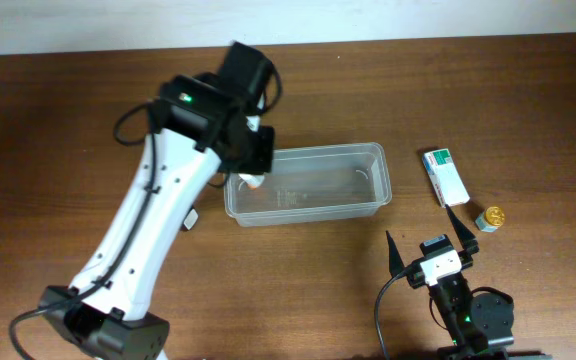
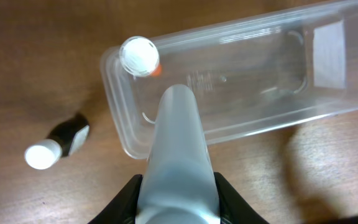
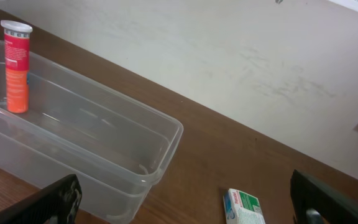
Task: Pack container
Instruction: 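Lift the spray bottle and carry it over the container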
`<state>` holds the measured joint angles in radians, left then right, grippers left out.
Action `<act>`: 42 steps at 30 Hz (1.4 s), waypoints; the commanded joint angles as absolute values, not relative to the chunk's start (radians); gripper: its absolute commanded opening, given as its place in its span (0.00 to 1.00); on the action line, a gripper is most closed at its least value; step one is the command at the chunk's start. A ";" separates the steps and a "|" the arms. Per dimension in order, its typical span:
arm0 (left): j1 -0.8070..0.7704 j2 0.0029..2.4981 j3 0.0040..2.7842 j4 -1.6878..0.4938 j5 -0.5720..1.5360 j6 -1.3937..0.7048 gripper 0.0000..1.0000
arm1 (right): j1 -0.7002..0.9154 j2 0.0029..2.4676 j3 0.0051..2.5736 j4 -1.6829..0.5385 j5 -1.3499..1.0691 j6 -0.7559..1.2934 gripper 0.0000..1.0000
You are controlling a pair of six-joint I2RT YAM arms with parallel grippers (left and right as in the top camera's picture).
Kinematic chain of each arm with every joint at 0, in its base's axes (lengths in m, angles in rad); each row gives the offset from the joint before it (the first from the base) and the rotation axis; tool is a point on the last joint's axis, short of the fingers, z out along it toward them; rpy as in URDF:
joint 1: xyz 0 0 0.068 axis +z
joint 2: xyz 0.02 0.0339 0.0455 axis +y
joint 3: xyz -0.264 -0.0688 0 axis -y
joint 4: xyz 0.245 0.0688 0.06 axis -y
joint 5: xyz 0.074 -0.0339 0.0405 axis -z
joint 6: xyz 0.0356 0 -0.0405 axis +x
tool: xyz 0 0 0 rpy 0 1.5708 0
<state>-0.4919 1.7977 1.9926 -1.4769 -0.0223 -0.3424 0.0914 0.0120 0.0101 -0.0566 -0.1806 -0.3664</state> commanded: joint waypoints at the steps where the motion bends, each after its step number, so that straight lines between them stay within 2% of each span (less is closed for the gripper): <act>1: -0.532 1.792 1.940 -1.448 -0.079 -0.427 0.27 | 0.084 0.006 0.006 -0.064 -0.175 -0.358 0.98; 7: -0.570 1.792 1.848 -1.404 -0.163 -0.539 0.27 | 0.084 0.006 0.006 -0.064 -0.175 -0.358 0.98; 16: -0.576 1.792 1.732 -1.301 -0.166 -0.581 0.27 | 0.084 0.006 0.006 -0.064 -0.175 -0.358 0.98; 42: -0.575 1.792 1.592 -1.180 -0.165 -0.591 0.27 | 0.084 0.006 0.006 -0.064 -0.175 -0.358 0.98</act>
